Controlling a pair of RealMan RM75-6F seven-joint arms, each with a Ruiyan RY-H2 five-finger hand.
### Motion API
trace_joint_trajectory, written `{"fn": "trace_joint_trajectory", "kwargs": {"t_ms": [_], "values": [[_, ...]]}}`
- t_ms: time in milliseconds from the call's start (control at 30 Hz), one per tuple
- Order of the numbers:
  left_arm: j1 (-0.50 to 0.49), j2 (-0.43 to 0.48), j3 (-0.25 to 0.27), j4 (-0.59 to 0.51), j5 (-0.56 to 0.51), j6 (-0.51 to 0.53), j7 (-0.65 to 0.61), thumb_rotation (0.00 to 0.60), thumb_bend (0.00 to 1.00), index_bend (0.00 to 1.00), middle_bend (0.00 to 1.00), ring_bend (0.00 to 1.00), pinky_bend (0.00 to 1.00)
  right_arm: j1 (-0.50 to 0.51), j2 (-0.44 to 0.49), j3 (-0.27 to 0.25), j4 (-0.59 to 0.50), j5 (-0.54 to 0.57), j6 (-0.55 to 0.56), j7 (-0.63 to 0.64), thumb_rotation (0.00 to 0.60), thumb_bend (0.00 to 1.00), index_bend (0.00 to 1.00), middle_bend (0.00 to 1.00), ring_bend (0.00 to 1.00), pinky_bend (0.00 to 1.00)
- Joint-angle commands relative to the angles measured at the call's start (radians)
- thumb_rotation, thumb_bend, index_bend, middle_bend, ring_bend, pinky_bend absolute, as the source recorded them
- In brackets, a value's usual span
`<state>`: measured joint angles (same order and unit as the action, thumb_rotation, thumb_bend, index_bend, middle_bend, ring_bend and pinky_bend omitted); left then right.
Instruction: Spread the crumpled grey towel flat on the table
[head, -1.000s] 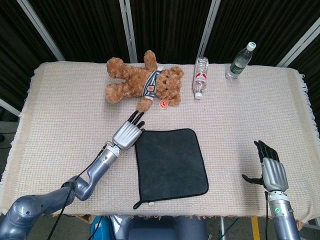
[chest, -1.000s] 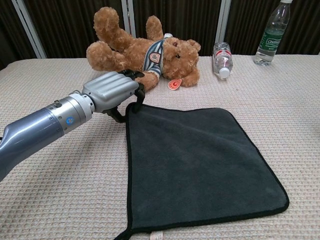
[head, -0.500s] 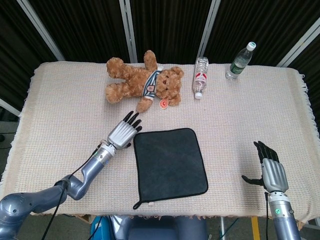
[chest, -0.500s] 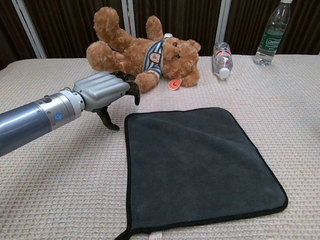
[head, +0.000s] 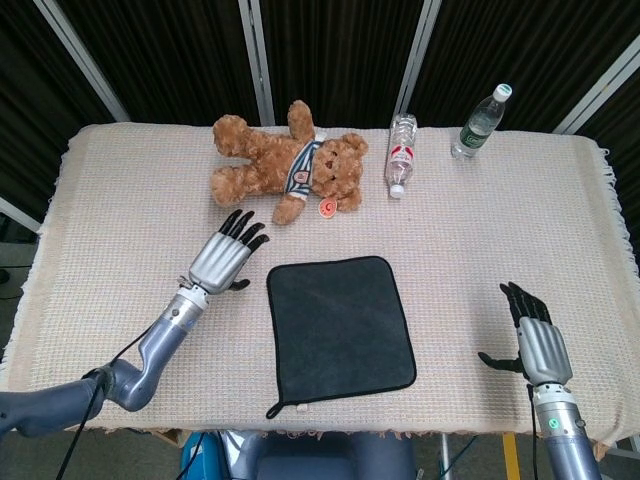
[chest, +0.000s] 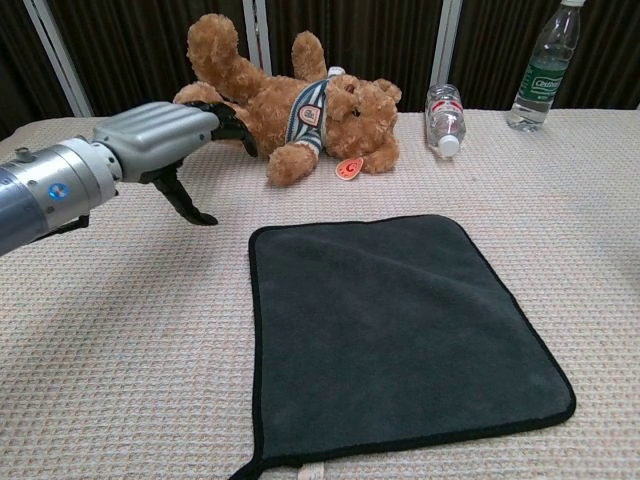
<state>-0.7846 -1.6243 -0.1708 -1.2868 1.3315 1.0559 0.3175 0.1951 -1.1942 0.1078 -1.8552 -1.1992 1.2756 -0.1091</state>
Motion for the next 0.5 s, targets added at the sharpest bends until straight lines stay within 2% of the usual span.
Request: {"fn": "trace_joint_trajectory", "kwargs": {"t_ms": [33, 100, 267, 367, 500], "values": [[0.117, 0.117, 0.002, -0.198, -0.045, 0.130, 0.021, 0.600, 0.00, 0.22, 0.12, 0.00, 0.00, 0.005, 0.009, -0.006, 0.013, -0.033, -0.012, 0.029, 0.600, 0.12, 0.00, 0.00, 0.00, 0.00], [0.192, 0.184, 0.033, -0.322, -0.052, 0.209, 0.051, 0.600, 0.00, 0.22, 0.10, 0.00, 0.00, 0.009, 0.015, -0.011, 0.038, -0.063, -0.019, 0.052, 0.600, 0.12, 0.00, 0.00, 0.00, 0.00], [0.340, 0.292, 0.122, -0.495, -0.027, 0.374, 0.088, 0.600, 0.00, 0.18, 0.07, 0.00, 0.00, 0.014, 0.021, -0.027, 0.084, -0.126, -0.025, 0.083, 0.600, 0.12, 0.00, 0.00, 0.00, 0.00], [0.423, 0.344, 0.179, -0.554, -0.003, 0.456, 0.079, 0.600, 0.00, 0.17, 0.06, 0.00, 0.00, 0.015, 0.023, -0.040, 0.111, -0.161, -0.024, 0.084, 0.600, 0.12, 0.00, 0.00, 0.00, 0.00], [0.520, 0.391, 0.243, -0.562, 0.054, 0.560, 0.035, 0.600, 0.00, 0.17, 0.06, 0.00, 0.00, 0.008, 0.017, -0.054, 0.138, -0.204, 0.004, 0.063, 0.600, 0.12, 0.00, 0.00, 0.00, 0.00]]}}
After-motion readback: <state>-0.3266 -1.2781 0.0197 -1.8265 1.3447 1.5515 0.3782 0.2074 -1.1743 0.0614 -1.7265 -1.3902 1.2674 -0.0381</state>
